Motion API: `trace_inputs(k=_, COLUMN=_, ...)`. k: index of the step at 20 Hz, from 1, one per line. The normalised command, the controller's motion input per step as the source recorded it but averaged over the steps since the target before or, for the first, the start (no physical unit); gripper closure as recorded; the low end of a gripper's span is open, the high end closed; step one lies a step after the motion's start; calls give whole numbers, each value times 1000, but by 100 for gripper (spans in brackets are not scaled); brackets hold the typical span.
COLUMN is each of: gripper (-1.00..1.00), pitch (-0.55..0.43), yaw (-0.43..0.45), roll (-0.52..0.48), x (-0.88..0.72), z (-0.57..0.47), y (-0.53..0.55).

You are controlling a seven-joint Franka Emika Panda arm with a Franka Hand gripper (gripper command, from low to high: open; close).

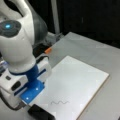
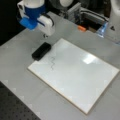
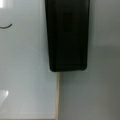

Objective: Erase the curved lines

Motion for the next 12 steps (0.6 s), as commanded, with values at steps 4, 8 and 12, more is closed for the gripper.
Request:
trace_inputs(k=4, gripper=-100, pitch=61, yaw=163, roll=6, x=193, z=-124, y=-245)
trace_inputs(k=8, gripper=-100, pitch=54, yaw=124, roll=7, x=147, z=-109, y=-184)
trace_inputs(k=12, gripper=-100, pitch=49, yaw=105, roll=8, x=76, z=-74, y=-133)
